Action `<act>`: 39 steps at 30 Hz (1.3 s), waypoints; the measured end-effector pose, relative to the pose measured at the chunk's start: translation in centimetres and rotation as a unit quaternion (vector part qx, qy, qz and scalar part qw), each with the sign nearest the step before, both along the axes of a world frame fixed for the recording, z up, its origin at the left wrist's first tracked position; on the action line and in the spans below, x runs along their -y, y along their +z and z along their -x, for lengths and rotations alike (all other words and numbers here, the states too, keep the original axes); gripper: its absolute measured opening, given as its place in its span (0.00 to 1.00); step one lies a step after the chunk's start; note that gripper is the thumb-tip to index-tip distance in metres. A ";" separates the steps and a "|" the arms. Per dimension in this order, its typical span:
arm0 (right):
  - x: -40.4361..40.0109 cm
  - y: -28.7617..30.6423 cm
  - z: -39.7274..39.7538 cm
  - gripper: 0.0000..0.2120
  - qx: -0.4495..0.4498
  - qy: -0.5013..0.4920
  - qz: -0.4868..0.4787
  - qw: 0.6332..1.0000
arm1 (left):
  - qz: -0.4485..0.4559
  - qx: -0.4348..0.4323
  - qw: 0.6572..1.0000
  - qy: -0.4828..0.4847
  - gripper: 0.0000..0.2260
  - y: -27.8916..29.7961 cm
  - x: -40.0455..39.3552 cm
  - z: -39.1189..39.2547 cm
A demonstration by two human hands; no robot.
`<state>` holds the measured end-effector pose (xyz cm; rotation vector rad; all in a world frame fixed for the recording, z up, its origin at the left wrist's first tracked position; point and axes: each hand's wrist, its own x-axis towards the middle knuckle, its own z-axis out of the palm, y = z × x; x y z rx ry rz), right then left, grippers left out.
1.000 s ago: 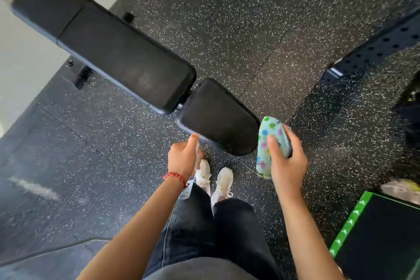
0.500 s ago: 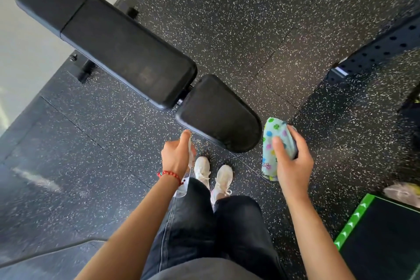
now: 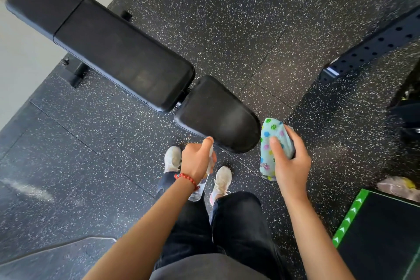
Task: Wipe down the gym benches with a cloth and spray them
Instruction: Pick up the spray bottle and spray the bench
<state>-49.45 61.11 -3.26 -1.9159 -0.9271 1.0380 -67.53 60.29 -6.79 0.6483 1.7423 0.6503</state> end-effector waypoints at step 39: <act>-16.5 -0.1 29.9 0.18 -0.002 0.066 -0.008 0.998 | -0.012 -0.074 0.980 0.186 0.24 0.1 -13.7 33.0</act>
